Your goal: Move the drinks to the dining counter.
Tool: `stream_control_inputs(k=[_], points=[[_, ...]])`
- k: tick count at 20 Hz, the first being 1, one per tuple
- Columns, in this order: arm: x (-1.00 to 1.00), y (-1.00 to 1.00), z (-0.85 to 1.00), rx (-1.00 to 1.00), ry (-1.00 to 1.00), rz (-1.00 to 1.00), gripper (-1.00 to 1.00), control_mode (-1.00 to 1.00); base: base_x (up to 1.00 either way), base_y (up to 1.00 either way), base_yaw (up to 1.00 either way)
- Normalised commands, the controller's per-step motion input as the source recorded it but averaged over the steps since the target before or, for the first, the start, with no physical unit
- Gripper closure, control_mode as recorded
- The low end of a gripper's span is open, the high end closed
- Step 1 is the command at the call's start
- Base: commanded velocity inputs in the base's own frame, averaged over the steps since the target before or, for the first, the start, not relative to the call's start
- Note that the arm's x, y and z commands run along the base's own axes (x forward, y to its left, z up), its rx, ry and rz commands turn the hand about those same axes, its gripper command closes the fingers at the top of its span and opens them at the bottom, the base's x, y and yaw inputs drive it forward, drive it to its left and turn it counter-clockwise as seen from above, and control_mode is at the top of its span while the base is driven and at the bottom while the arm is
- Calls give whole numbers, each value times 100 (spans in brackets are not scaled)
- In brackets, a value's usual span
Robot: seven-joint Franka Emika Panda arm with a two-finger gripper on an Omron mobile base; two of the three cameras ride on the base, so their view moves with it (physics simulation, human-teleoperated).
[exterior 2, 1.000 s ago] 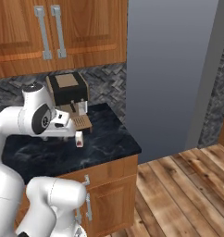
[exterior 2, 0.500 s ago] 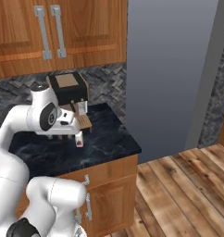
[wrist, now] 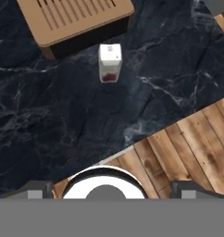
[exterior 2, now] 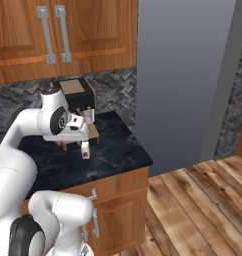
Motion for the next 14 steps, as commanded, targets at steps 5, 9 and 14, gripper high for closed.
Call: stream_control_inputs(k=[5, 9, 14], points=[[32, 0, -12, 0, 1, 0, -100, -100, 0, 0, 0], [28, 0, -19, 0, 6, 0, -100, -100, 0, 0, 0], [30, 0, -20, 0, 4, 0, -100, -100, 0, 0, 0]])
